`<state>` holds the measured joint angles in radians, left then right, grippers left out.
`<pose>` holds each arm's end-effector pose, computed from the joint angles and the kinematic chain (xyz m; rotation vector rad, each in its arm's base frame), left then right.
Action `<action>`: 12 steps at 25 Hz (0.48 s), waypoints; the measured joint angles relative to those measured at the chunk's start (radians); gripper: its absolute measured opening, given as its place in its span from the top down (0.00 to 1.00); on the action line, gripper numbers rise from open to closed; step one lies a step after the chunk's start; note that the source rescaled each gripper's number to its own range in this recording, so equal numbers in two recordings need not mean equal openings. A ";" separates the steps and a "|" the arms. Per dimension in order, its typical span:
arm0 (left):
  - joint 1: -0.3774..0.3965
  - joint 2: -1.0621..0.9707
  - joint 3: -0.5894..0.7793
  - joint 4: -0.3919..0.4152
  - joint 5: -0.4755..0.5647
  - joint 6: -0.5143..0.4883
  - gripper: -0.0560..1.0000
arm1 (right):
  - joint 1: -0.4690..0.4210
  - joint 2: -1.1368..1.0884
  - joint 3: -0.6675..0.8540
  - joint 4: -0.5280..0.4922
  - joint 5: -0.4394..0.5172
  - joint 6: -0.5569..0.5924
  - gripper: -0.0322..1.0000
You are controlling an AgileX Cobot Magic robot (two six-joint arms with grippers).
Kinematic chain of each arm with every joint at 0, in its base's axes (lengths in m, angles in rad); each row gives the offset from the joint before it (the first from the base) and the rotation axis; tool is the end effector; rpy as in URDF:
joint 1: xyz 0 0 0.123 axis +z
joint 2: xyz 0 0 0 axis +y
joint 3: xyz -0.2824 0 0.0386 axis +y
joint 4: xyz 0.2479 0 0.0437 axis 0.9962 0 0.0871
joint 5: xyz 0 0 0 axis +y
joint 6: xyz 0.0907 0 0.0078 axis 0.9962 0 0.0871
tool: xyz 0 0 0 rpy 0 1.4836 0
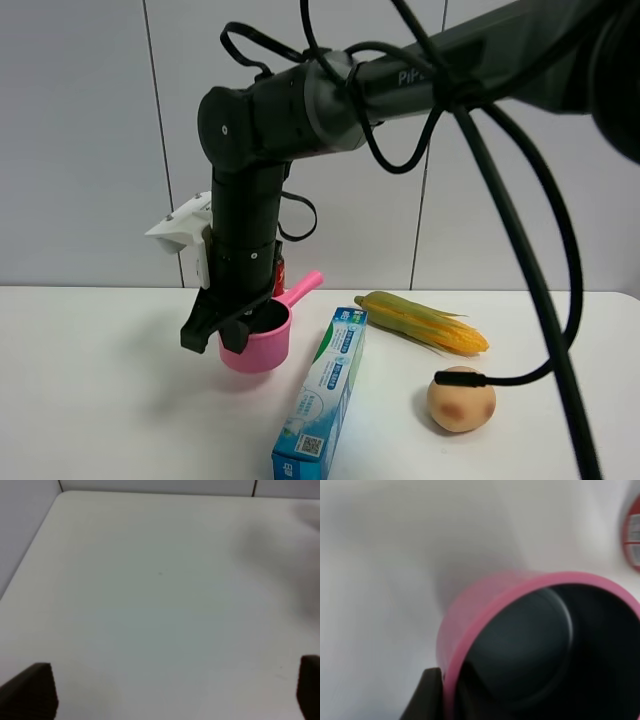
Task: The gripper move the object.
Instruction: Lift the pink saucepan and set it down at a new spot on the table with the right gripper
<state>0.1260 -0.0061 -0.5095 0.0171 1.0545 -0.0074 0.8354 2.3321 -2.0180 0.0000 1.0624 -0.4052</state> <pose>-0.0068 0.0005 0.2803 -0.1358 2.0191 0.0955 0.3336 0.3687 0.1783 -1.6655 2.3315 0.0866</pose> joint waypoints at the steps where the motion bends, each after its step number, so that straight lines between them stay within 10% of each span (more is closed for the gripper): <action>1: 0.000 0.000 0.000 0.000 0.000 0.000 0.00 | 0.000 -0.015 0.000 0.000 0.006 0.000 0.97; 12: 0.000 0.000 0.000 0.000 0.000 0.000 0.00 | 0.000 -0.225 0.000 -0.113 0.118 0.005 0.97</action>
<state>0.1260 -0.0061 -0.5095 0.0171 1.0545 -0.0074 0.8354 2.1074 -2.0180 -0.1126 1.1805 -0.4005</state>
